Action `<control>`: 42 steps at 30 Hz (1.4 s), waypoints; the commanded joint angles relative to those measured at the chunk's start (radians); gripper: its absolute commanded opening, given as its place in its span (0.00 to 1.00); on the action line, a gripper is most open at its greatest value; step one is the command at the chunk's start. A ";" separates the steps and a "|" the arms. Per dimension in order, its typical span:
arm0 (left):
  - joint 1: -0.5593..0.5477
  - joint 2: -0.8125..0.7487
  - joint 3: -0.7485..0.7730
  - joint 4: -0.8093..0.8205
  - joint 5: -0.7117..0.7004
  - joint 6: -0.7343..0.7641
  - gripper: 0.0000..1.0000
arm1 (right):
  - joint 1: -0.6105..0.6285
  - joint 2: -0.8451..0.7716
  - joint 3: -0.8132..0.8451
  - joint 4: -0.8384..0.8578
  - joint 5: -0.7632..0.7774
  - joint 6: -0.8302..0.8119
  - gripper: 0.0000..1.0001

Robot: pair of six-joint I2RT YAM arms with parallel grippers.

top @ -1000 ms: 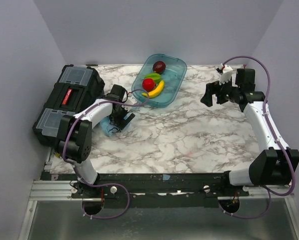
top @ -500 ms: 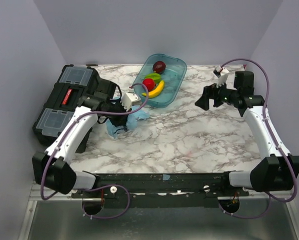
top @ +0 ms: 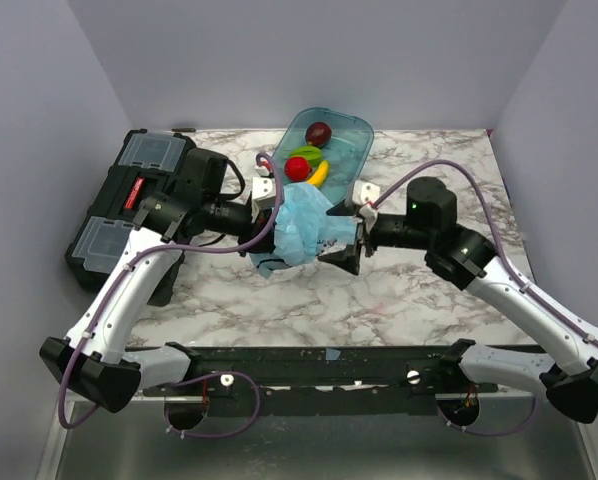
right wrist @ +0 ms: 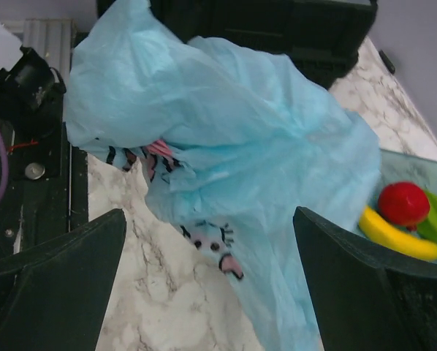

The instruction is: Place the fake fruits into the plastic bag and tie a complex knot

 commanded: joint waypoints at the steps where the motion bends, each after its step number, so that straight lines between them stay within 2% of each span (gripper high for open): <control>1: -0.045 -0.030 0.023 0.158 0.166 -0.125 0.00 | 0.118 0.019 -0.078 0.135 0.074 -0.168 1.00; 8: -0.068 -0.071 0.002 0.340 0.241 -0.327 0.00 | 0.200 0.070 -0.184 0.300 0.095 -0.296 1.00; 10: -0.069 -0.079 0.009 0.390 0.252 -0.385 0.00 | 0.202 0.090 -0.200 0.332 0.152 -0.294 0.95; 15: -0.047 -0.106 0.043 0.508 0.236 -0.548 0.00 | 0.201 0.064 -0.265 0.299 0.330 -0.229 0.42; 18: -0.001 -0.122 0.026 0.683 0.217 -0.727 0.00 | 0.201 0.014 -0.295 0.201 0.361 -0.167 0.03; 24: 0.168 -0.098 -0.043 1.001 0.069 -1.100 0.00 | 0.181 -0.121 -0.321 0.069 0.396 0.008 0.01; 26: 0.225 -0.068 -0.034 0.951 -0.027 -1.107 0.08 | 0.144 -0.151 -0.309 0.015 0.376 0.061 0.01; 29: 0.248 0.005 0.035 0.725 -0.226 -0.964 0.08 | 0.078 -0.168 -0.281 -0.034 0.326 0.148 0.01; 31: 0.259 0.049 0.056 0.678 -0.246 -0.932 0.10 | 0.040 -0.166 -0.264 -0.045 0.289 0.205 0.01; 33: 0.272 0.071 0.057 0.672 -0.216 -0.923 0.16 | -0.004 -0.157 -0.250 -0.044 0.267 0.261 0.01; 35: 0.275 0.069 0.044 0.671 -0.171 -0.884 0.31 | -0.039 -0.142 -0.238 -0.043 0.269 0.297 0.01; 37: 0.275 0.036 0.020 0.664 -0.134 -0.822 0.73 | -0.071 -0.124 -0.220 -0.038 0.262 0.350 0.01; 39: 0.275 -0.006 -0.016 0.656 -0.118 -0.765 0.97 | -0.086 -0.104 -0.195 -0.026 0.253 0.388 0.01; 42: 0.255 -0.070 -0.089 0.655 -0.105 -0.677 0.98 | -0.090 -0.076 -0.174 -0.004 0.232 0.418 0.01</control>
